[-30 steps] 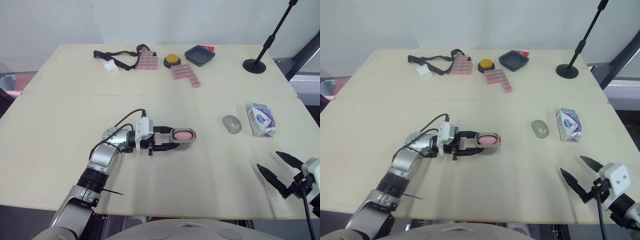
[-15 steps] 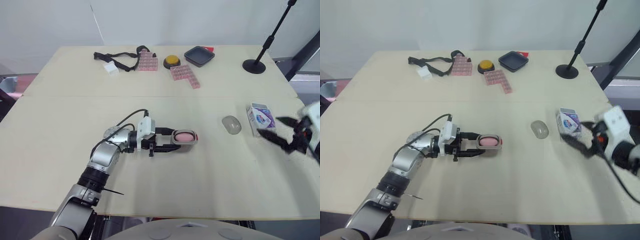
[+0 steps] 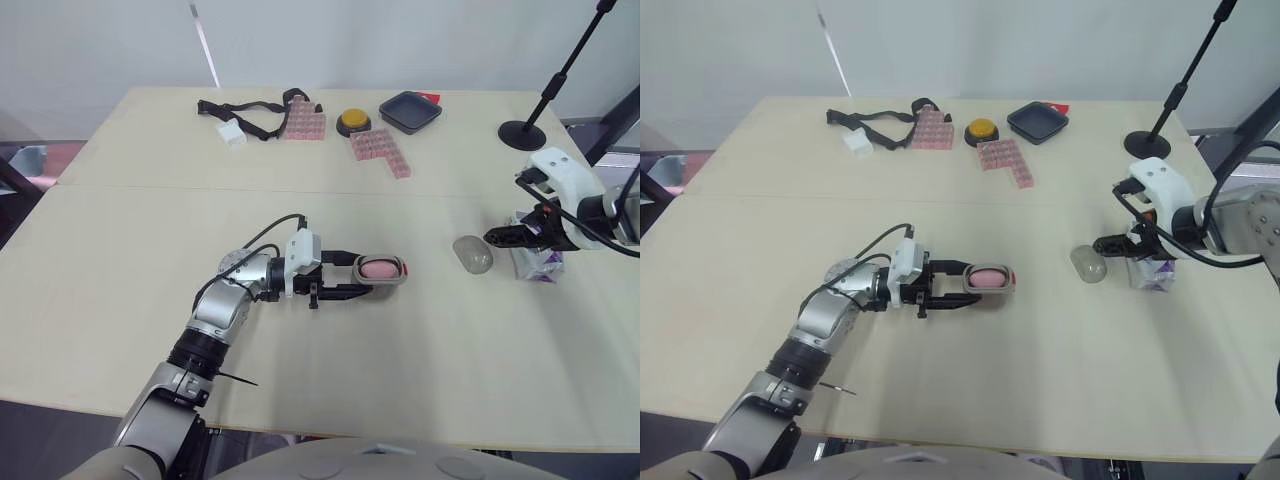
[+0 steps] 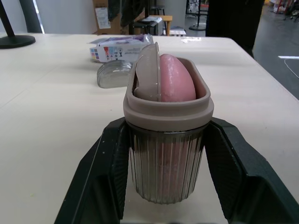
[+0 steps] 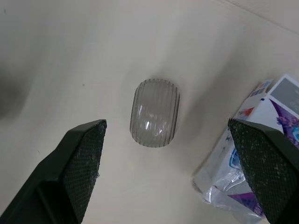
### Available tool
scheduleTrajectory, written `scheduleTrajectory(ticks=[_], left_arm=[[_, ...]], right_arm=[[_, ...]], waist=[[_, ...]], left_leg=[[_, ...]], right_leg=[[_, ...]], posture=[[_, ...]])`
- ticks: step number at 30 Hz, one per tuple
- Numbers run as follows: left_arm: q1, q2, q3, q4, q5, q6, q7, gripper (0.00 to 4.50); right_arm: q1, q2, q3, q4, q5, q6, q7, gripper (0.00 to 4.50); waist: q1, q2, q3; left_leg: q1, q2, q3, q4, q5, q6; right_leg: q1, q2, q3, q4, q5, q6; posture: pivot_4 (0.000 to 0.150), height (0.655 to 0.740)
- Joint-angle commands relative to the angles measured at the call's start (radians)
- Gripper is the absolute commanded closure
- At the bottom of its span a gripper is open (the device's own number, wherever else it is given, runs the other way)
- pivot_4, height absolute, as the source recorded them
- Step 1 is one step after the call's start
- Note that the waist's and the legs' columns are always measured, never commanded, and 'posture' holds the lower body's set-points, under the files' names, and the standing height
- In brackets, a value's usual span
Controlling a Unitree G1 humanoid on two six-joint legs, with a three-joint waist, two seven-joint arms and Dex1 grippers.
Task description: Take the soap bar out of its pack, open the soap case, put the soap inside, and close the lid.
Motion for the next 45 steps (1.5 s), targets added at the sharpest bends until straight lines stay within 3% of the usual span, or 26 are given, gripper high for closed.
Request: scheduleTrajectory(ticks=[1, 12, 23, 45], left_arm=[[-0.012, 0.000, 0.007, -0.014, -0.007, -0.022, 0.003, 2.63], [-0.009, -0.012, 0.004, -0.030, -0.001, -0.016, 0.021, 2.63], [-0.005, -0.009, -0.005, -0.036, 0.000, -0.009, 0.031, 2.63], [-0.011, -0.020, -0.015, -0.036, 0.001, 0.007, 0.037, 2.63]], right_arm=[[-0.057, 0.002, 0.069, 0.039, 0.017, 0.007, 0.004, 0.04], [-0.069, 0.120, 0.156, 0.139, -0.072, 0.007, -0.011, 0.04], [-0.040, 0.145, 0.174, 0.166, -0.128, 0.007, -0.012, 0.04], [0.011, 0.155, 0.113, 0.184, -0.008, 0.007, -0.125, 0.04]], waist=[[0.007, 0.000, 0.000], [0.029, 0.000, 0.000], [0.033, 0.000, 0.000], [0.032, 0.000, 0.000]], left_leg=[[0.000, 0.000, 0.000, 0.000, 0.000, 0.000], [-0.004, 0.000, 0.000, 0.001, 0.000, -0.001], [-0.004, 0.000, 0.000, 0.002, 0.000, -0.002], [-0.006, 0.001, 0.000, 0.002, 0.000, -0.002]], right_leg=[[0.000, 0.000, 0.000, 0.000, 0.000, 0.000], [-0.004, 0.001, 0.000, 0.002, 0.000, 0.000], [-0.004, 0.001, 0.000, 0.004, 0.000, 0.000], [-0.006, 0.001, 0.001, 0.004, 0.000, 0.000]], posture=[[0.150, 0.7400], [0.150, 0.7400], [0.150, 0.7400], [0.150, 0.7400]])
